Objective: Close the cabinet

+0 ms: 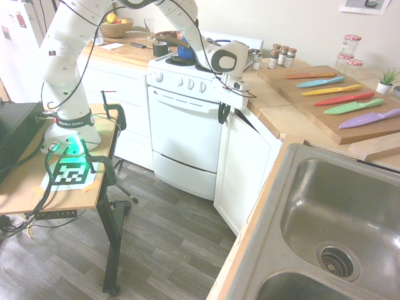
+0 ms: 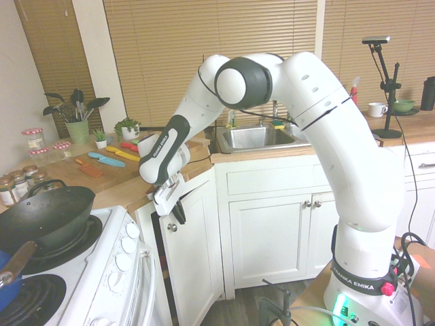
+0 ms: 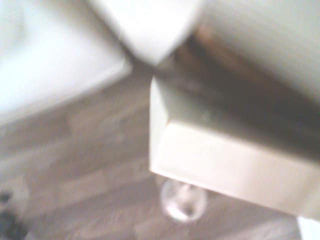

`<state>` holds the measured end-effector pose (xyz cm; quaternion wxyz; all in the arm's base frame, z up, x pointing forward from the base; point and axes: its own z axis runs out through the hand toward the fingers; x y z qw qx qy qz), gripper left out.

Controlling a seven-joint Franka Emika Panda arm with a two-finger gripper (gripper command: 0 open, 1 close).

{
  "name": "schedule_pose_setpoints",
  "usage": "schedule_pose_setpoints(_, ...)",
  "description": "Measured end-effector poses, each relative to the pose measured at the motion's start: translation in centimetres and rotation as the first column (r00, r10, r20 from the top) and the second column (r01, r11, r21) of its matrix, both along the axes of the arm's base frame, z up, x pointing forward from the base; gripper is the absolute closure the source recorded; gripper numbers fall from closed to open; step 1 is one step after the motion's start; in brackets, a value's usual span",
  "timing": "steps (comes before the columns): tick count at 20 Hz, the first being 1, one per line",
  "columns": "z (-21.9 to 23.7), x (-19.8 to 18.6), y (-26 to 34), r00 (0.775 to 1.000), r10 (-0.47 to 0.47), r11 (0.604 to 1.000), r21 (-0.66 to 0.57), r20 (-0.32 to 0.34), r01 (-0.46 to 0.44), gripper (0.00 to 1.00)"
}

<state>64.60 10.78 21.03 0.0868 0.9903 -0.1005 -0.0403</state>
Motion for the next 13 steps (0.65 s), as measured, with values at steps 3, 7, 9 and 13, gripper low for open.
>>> schedule_pose_setpoints(3,1.0,0.7,-3.7,0.999,-0.035,0.999,-0.004,0.018,0.035,1.00)
schedule_pose_setpoints(7,3.6,-1.0,-13.0,0.991,-0.117,0.993,0.000,0.069,0.117,1.00)
schedule_pose_setpoints(9,5.4,-3.3,-17.1,0.984,-0.149,0.989,0.009,0.095,0.149,1.00)
schedule_pose_setpoints(13,6.6,-9.3,-24.0,0.963,-0.238,0.971,0.043,0.122,0.235,0.00)
